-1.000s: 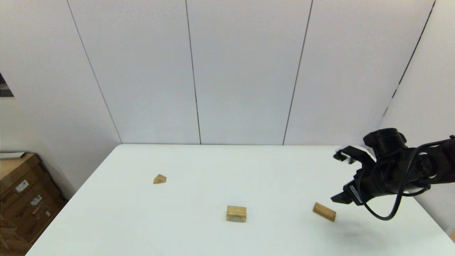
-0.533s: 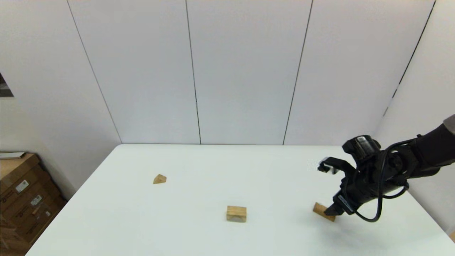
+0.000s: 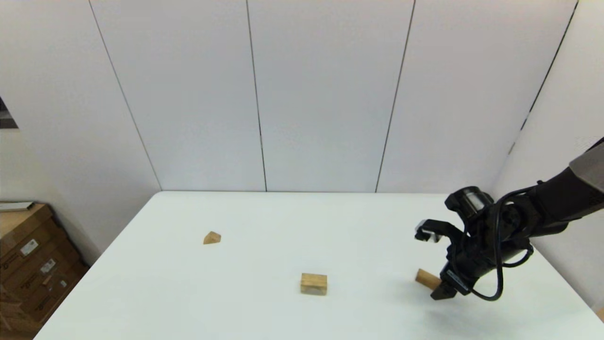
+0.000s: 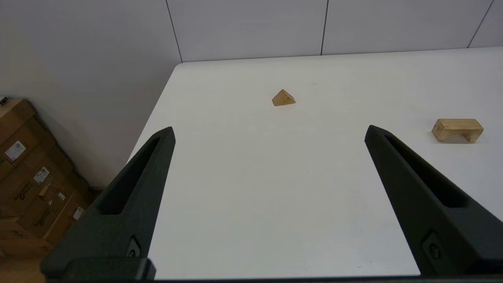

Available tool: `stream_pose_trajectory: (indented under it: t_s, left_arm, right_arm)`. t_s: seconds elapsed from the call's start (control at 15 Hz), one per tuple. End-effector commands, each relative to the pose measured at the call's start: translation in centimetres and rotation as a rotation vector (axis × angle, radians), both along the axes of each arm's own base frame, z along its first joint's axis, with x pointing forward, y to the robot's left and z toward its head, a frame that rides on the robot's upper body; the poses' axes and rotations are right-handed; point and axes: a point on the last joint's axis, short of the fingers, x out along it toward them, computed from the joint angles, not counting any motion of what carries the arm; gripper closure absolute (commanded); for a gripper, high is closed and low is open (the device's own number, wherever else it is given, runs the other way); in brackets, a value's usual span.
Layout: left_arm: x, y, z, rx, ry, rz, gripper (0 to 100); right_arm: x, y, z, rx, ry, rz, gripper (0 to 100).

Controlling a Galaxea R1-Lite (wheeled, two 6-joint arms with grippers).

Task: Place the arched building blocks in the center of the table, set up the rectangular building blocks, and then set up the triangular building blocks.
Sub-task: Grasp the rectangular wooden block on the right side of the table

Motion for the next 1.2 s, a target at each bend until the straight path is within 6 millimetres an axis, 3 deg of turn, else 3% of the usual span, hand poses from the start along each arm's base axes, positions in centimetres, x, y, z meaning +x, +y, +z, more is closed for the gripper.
stream_pose_trajectory:
  t_s: [0.07, 0.4, 0.8, 0.87, 1.2]
  left_arm:
    - [0.0, 0.0, 0.0, -0.001, 0.002, 0.000, 0]
    - [0.0, 0.0, 0.0, 0.001, 0.002, 0.000, 0]
    - [0.0, 0.0, 0.0, -0.001, 0.002, 0.000, 0]
    - [0.0, 0.0, 0.0, -0.001, 0.002, 0.000, 0]
    - [0.0, 0.0, 0.0, 0.001, 0.002, 0.000, 0]
  right_arm:
    - [0.7, 0.4, -1.6, -0.005, 0.033, 0.011, 0]
    - [1.7, 0.6, -3.2, -0.008, 0.061, 0.006, 0]
    - [2.4, 0.9, -3.5, -0.007, 0.054, 0.011, 0]
    - [2.5, 0.9, -3.5, -0.007, 0.054, 0.011, 100]
    - [2.5, 0.9, -3.7, -0.005, 0.059, 0.010, 100]
